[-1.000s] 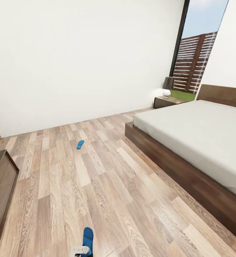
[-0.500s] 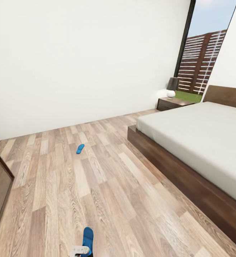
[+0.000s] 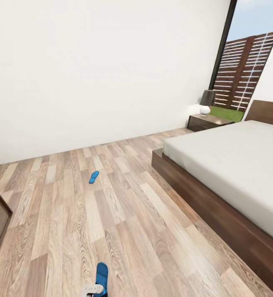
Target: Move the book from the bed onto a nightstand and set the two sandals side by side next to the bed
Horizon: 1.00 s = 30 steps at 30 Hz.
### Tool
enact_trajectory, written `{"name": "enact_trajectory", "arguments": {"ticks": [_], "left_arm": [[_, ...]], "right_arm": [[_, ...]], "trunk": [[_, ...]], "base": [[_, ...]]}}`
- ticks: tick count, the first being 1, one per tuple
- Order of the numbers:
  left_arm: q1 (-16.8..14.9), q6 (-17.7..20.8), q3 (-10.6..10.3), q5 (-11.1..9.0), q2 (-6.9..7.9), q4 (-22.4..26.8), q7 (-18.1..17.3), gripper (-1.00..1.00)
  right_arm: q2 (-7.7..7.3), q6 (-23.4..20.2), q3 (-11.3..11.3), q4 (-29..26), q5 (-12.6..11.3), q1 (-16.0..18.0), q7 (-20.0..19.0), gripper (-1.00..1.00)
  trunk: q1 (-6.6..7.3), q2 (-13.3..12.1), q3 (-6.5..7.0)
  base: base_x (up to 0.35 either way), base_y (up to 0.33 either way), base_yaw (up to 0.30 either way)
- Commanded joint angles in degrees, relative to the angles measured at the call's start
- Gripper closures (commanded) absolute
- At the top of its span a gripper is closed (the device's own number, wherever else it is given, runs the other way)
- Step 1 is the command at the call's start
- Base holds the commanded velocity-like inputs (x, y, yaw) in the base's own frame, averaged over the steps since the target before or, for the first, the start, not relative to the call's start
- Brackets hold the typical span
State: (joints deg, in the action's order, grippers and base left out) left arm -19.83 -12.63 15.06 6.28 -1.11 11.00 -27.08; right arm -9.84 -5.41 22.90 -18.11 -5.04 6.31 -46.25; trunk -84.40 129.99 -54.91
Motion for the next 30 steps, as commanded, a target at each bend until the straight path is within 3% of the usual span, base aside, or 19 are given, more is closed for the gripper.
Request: {"name": "enact_trajectory", "arguments": {"ticks": [1, 15, 30], "left_arm": [[0.0, -0.3, 0.5, 0.6, -0.03, 0.0, -0.2, 1.00], [0.0, -0.3, 0.5, 0.6, -0.04, -0.1, -0.2, 1.00], [0.0, -0.3, 0.5, 0.6, -0.03, 0.0, -0.2, 1.00]], "right_arm": [[0.00, -0.6, 0.1, 0.0, -0.5, 0.0, -0.2, -1.00], [0.00, -0.6, 0.1, 0.0, -0.5, 0.0, -0.3, -1.00], [0.00, -0.6, 0.1, 0.0, -0.5, 0.0, -0.3, -1.00]], "trunk": [[-0.02, 0.0, -0.05], [-0.02, 0.0, -0.05], [-0.02, 0.0, -0.05]], "base": [[0.330, 0.000, 0.019], [0.330, 0.000, 0.003], [0.330, 0.000, 0.101]]}}
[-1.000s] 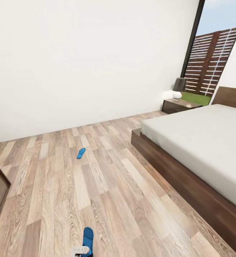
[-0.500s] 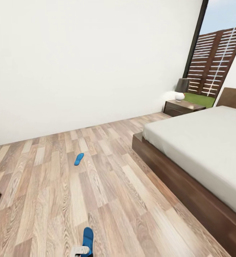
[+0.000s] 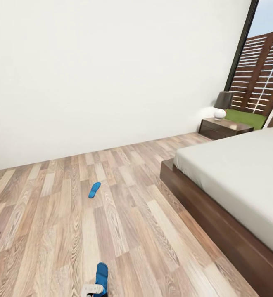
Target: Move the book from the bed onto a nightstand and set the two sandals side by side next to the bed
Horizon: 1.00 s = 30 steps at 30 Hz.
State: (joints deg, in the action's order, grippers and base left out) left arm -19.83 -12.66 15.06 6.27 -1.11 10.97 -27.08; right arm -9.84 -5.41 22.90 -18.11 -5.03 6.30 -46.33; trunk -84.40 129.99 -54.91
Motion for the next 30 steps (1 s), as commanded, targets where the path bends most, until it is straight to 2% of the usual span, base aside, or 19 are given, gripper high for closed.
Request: {"name": "enact_trajectory", "arguments": {"ticks": [1, 30], "left_arm": [[0.0, -0.3, 0.5, 0.6, -0.03, 0.0, -0.2, 1.00], [0.0, -0.3, 0.5, 0.5, -0.04, 0.0, -0.2, 1.00]], "right_arm": [[0.00, -0.6, 0.1, 0.0, -0.5, 0.0, -0.2, -1.00], [0.00, -0.6, 0.1, 0.0, -0.5, 0.0, -0.2, -1.00]], "trunk": [[-0.02, 0.0, -0.05], [-0.02, 0.0, -0.05]], "base": [[0.330, 0.000, 0.007], [0.330, 0.000, 0.009]]}}
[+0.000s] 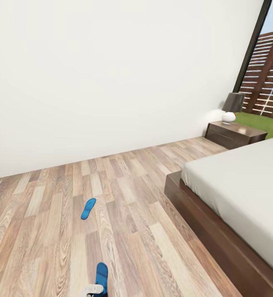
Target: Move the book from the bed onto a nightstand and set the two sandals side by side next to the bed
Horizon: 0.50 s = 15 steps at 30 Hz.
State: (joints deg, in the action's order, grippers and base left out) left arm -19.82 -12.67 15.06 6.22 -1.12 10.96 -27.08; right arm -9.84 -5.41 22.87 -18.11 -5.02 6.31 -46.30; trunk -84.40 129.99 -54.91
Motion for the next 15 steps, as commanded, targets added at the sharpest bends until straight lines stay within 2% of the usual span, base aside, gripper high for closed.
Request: {"name": "enact_trajectory", "arguments": {"ticks": [1, 7, 15], "left_arm": [[0.0, -0.3, 0.5, 0.6, -0.03, 0.0, -0.2, 1.00], [0.0, -0.3, 0.5, 0.6, -0.02, 0.0, -0.2, 1.00], [0.0, -0.3, 0.5, 0.6, -0.02, 0.0, -0.2, 1.00]], "right_arm": [[0.00, -0.6, 0.1, 0.0, -0.5, 0.0, -0.3, -1.00], [0.00, -0.6, 0.1, 0.0, -0.5, 0.0, -0.3, -1.00], [0.00, -0.6, 0.1, 0.0, -0.5, 0.0, -0.3, -1.00]], "trunk": [[-0.02, 0.0, -0.05], [-0.02, 0.0, -0.05], [-0.02, 0.0, -0.05]], "base": [[0.330, 0.000, 0.140], [0.330, 0.000, 0.158], [0.330, 0.000, 0.025]]}}
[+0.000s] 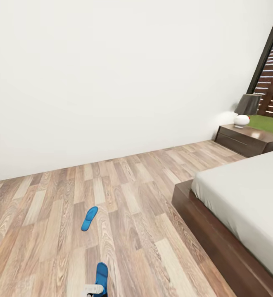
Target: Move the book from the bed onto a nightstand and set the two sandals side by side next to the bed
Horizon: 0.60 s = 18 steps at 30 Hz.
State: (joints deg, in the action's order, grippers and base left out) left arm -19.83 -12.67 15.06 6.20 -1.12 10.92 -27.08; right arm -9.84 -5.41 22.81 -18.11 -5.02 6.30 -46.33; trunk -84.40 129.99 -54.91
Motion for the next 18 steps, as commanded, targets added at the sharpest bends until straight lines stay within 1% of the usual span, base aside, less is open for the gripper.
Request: {"name": "enact_trajectory", "arguments": {"ticks": [1, 18], "left_arm": [[0.0, -0.3, 0.5, 0.6, -0.03, 0.0, -0.2, 1.00], [0.0, -0.3, 0.5, 0.6, -0.02, 0.0, -0.2, 1.00]], "right_arm": [[0.00, -0.6, 0.1, 0.0, -0.5, 0.0, -0.3, -1.00], [0.00, -0.6, 0.1, 0.0, -0.5, 0.0, -0.3, -1.00]], "trunk": [[-0.02, 0.0, -0.05], [-0.02, 0.0, -0.05]], "base": [[0.330, 0.000, 0.002], [0.331, 0.000, 0.000]]}}
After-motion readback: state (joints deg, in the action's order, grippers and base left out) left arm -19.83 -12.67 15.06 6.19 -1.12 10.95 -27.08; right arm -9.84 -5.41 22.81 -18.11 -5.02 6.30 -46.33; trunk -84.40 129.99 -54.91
